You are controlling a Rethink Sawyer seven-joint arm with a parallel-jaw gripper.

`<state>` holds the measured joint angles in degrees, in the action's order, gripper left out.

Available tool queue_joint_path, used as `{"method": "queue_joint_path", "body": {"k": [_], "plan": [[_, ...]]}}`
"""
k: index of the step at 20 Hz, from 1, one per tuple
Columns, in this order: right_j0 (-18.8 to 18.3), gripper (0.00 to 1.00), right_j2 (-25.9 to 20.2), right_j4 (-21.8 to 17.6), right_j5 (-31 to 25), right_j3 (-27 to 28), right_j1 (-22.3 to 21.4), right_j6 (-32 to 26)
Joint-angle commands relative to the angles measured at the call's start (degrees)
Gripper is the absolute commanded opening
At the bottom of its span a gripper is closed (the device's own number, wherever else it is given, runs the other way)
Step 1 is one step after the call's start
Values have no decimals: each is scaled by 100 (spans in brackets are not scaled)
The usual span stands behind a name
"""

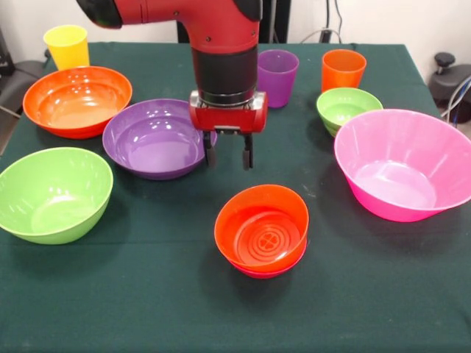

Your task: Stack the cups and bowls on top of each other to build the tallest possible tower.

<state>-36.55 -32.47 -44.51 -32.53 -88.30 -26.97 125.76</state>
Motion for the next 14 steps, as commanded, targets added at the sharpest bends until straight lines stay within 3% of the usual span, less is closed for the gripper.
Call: {"method": "queue_joint_path", "body": {"k": [1,5,14], "plan": [[383,100,-49,297,-825,-102,-566,-611],[556,100,56,400,-791,-46,-553,-412],[799,100,276,642,-512,-456,-807,-21]]}}
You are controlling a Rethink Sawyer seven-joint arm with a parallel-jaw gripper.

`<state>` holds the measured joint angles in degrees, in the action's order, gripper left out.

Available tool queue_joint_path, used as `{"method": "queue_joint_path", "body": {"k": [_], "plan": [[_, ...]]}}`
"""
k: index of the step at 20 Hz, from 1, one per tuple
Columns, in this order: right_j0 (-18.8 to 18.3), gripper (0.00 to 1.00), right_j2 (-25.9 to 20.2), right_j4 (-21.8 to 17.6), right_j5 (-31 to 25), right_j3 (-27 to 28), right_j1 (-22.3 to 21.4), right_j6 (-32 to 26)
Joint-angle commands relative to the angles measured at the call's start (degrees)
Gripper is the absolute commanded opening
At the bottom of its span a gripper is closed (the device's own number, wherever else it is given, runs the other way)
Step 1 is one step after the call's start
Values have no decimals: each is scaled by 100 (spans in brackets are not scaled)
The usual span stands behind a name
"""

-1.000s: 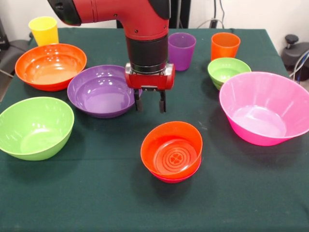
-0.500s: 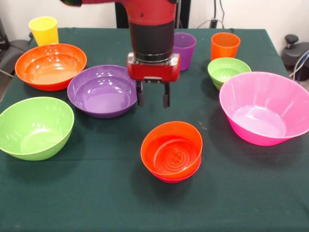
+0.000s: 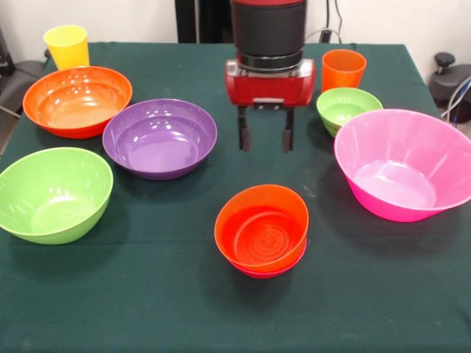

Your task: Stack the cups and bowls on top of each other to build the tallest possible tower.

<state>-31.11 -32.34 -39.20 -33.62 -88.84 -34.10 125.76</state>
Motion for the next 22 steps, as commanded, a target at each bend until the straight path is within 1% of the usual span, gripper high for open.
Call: {"method": "queue_joint_path", "body": {"k": [1,7,8,13,22], "plan": [[272,100,277,132,-374,-439,-117,-2],[357,100,348,245,-226,-666,-248,130],[379,100,364,253,-261,-571,-187,123],[529,100,490,308,-246,-457,-117,210],[777,100,692,454,-73,-611,-212,471]]}}
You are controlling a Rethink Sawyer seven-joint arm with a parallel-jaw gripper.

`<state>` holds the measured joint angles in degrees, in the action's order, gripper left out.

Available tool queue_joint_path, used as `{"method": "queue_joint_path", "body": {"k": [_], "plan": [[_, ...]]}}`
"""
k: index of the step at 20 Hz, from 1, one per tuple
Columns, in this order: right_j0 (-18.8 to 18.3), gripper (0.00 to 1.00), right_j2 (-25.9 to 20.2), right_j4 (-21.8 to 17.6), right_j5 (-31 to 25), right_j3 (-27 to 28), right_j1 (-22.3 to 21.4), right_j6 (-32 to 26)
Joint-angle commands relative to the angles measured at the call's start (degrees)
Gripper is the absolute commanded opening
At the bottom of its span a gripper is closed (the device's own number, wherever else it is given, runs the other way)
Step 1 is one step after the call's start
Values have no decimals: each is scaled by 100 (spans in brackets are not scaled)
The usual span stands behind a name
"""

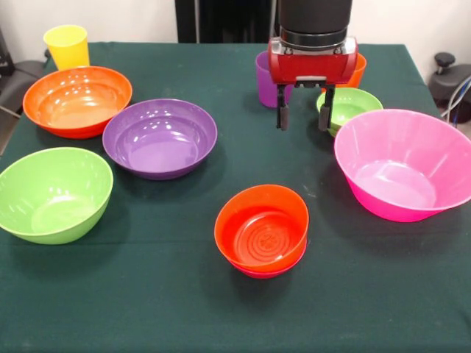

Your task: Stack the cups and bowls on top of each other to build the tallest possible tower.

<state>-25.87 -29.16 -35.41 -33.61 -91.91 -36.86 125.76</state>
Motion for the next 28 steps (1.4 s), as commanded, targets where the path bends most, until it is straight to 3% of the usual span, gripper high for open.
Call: {"method": "queue_joint_path", "body": {"k": [1,23,28], "plan": [[272,100,396,90,-56,-317,57,488],[796,100,872,646,169,-518,-53,773],[861,100,849,916,-184,-292,-157,604]]}}
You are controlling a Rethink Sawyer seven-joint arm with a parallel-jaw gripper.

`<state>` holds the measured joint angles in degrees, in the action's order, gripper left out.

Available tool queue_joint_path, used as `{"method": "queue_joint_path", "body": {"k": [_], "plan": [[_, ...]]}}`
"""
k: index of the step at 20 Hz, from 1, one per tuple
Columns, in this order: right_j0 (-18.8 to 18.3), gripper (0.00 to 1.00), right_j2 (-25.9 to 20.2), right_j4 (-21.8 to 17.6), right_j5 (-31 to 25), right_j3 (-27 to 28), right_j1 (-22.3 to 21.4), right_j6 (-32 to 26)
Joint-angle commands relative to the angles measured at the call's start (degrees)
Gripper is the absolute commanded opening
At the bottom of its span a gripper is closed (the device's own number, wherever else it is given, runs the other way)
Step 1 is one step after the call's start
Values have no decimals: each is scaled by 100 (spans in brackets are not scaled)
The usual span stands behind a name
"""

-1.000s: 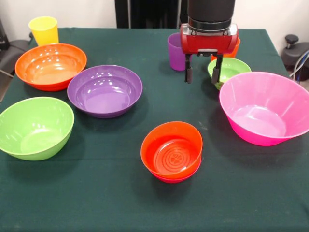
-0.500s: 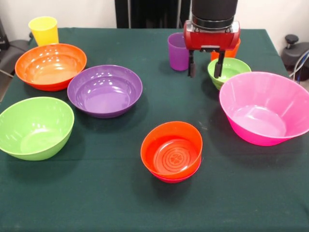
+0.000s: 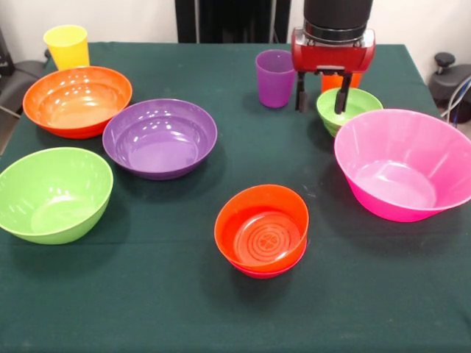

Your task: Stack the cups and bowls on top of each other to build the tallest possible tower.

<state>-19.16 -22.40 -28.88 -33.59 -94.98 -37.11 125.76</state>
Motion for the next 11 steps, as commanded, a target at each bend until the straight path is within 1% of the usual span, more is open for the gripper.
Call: {"method": "queue_joint_path", "body": {"k": [1,3,5,6,7,8,11], "plan": [[212,100,182,328,-282,70,-150,560],[255,100,197,437,-462,197,-150,497],[285,100,233,496,-498,267,-89,461],[326,100,240,533,-616,466,-6,415],[342,100,259,549,-649,538,33,376],[339,100,258,572,-767,746,136,284],[349,100,251,636,-1022,1116,307,102]]}}
